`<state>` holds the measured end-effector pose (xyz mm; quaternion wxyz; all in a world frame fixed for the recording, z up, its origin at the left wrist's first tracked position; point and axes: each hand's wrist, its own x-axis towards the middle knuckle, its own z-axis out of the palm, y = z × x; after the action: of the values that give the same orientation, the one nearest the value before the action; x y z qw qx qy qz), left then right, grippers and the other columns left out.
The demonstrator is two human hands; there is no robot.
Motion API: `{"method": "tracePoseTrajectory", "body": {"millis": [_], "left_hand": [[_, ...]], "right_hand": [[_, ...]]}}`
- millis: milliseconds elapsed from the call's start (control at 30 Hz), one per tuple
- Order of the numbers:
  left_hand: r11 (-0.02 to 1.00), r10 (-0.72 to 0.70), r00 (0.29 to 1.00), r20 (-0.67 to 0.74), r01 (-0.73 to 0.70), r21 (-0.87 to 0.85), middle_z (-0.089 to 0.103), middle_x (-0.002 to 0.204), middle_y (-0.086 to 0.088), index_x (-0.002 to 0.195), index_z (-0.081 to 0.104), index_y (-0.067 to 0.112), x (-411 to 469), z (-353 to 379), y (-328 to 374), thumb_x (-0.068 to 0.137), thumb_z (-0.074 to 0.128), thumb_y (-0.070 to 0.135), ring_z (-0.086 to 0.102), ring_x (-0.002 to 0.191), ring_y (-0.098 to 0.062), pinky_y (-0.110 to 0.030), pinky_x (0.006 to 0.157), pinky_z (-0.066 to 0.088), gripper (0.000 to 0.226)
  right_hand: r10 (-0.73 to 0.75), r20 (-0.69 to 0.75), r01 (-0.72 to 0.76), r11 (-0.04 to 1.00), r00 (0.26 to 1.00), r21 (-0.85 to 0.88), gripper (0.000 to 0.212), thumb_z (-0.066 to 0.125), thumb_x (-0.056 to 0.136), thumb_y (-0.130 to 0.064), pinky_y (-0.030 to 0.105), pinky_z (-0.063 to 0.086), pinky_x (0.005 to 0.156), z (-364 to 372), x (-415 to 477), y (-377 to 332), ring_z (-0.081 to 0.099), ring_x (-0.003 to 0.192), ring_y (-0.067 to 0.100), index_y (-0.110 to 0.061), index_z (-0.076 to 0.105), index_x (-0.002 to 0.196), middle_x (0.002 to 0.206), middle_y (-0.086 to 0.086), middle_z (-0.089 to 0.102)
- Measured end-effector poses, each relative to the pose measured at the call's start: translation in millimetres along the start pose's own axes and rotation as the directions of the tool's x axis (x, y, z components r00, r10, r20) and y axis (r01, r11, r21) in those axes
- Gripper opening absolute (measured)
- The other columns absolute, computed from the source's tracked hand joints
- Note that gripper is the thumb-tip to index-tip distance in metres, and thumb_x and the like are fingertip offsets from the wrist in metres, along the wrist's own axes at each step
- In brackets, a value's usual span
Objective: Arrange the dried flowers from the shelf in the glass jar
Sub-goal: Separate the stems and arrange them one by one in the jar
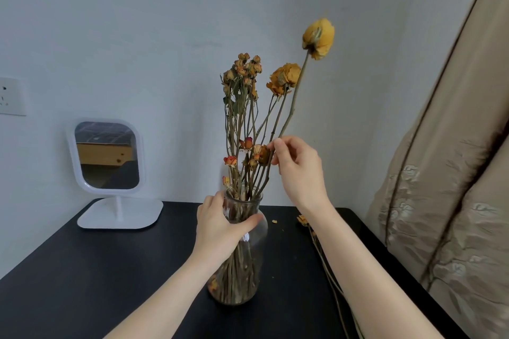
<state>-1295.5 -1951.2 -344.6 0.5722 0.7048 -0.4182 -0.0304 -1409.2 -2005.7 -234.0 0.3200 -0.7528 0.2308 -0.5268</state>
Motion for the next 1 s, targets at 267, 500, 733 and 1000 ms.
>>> {"method": "tracePoseTrajectory", "body": {"millis": [267, 500, 733, 1000], "left_hand": [[1.000, 0.008, 1.000, -0.004, -0.008, -0.013, 0.048, 0.107, 0.011, 0.117, 0.048, 0.030, 0, 1, -1, 0.059, 0.075, 0.058, 0.041, 0.109, -0.008, -0.024, 0.088, 0.040, 0.070], [1.000, 0.013, 1.000, -0.012, -0.013, -0.002, 0.043, 0.106, 0.014, 0.120, 0.046, 0.031, 1, 1, -3, 0.059, 0.074, 0.059, 0.037, 0.106, -0.004, -0.021, 0.085, 0.039, 0.073], [1.000, 0.028, 1.000, -0.013, -0.028, -0.006, 0.048, 0.108, 0.011, 0.120, 0.048, 0.028, -1, 1, -3, 0.060, 0.075, 0.057, 0.040, 0.110, -0.007, -0.025, 0.088, 0.043, 0.072], [1.000, 0.018, 0.999, -0.027, -0.018, 0.009, 0.042, 0.108, 0.016, 0.122, 0.045, 0.031, 0, 3, -5, 0.060, 0.074, 0.059, 0.035, 0.106, -0.002, -0.022, 0.087, 0.037, 0.074]], "right_hand": [[0.033, 0.010, -0.033, 0.999, 0.999, -0.023, 0.011, 0.050, 0.094, -0.022, 0.010, 0.042, 0.053, 0, 2, -6, 0.048, 0.055, 0.005, -0.015, 0.058, 0.094, 0.060, -0.003, 0.051], [-0.028, -0.034, 0.029, 1.000, 0.999, 0.009, 0.014, 0.051, 0.094, -0.026, 0.008, 0.041, 0.051, -7, 18, -21, 0.048, 0.056, 0.004, -0.015, 0.060, 0.090, 0.062, -0.004, 0.052], [0.077, 0.190, -0.060, 0.994, 0.979, -0.090, 0.020, 0.052, 0.093, -0.026, 0.010, 0.037, 0.049, -3, 2, 2, 0.048, 0.048, -0.003, -0.010, 0.063, 0.088, 0.061, -0.007, 0.054], [-0.018, 0.032, 0.019, 0.999, 0.999, -0.038, 0.014, 0.057, 0.091, -0.025, 0.007, 0.044, 0.057, -6, 10, -6, 0.057, 0.064, 0.007, -0.012, 0.061, 0.090, 0.069, 0.001, 0.061]]}}
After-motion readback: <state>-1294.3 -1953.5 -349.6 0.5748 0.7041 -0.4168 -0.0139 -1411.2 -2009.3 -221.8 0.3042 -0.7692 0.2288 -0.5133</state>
